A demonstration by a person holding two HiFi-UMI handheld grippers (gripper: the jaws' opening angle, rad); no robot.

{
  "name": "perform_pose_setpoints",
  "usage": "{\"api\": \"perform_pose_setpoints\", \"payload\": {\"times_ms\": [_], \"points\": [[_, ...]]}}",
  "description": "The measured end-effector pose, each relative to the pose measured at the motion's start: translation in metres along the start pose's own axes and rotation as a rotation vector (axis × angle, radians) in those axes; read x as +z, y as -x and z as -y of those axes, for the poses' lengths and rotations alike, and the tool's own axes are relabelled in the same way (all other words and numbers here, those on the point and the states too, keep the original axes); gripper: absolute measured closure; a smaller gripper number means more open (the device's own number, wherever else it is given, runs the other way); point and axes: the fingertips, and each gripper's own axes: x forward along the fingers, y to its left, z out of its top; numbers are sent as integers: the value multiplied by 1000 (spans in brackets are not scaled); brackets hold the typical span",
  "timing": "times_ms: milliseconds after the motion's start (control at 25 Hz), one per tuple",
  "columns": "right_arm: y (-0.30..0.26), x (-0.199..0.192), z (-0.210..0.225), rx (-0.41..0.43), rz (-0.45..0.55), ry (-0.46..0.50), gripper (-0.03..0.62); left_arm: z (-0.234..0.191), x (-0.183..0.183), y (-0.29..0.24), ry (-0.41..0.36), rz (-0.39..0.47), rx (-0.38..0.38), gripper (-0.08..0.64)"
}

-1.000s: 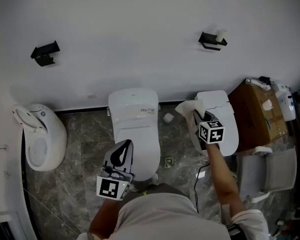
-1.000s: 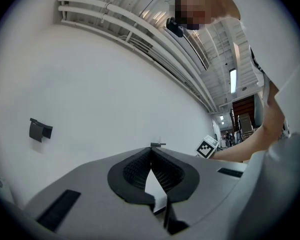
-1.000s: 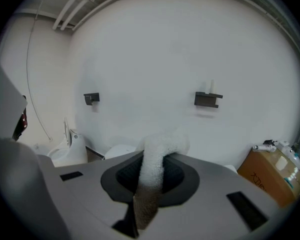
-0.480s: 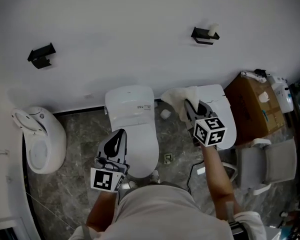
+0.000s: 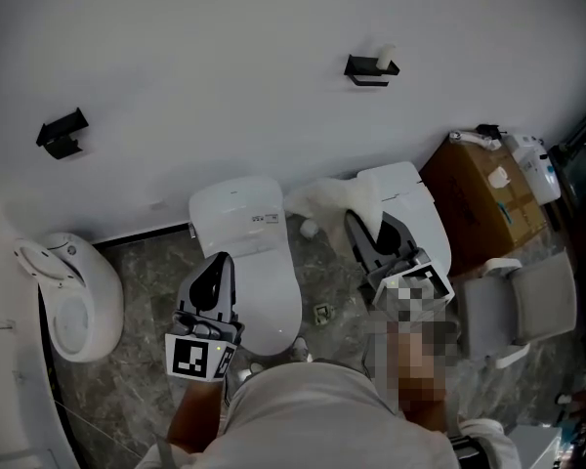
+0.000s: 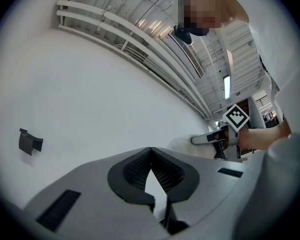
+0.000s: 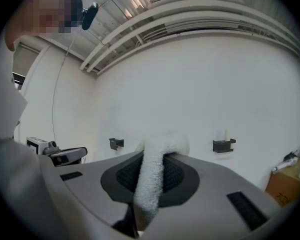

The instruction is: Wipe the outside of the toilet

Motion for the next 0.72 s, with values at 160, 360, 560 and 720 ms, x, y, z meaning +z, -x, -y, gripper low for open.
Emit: {"api": "perform_pose_setpoints", "payload": {"times_ms": [160, 360, 560, 720], "points": [[25, 3, -11, 35, 41, -57, 522, 7, 9, 1, -7, -2, -3, 543], [57, 10, -8, 18, 79, -86, 522, 12, 17, 15, 1, -23, 11, 543], [80, 18, -7, 5, 125, -59, 522, 4, 25, 45, -11, -51, 102, 543], [85, 19, -8, 15, 146, -53, 522, -3, 21, 69, -24, -80, 176, 543]]}}
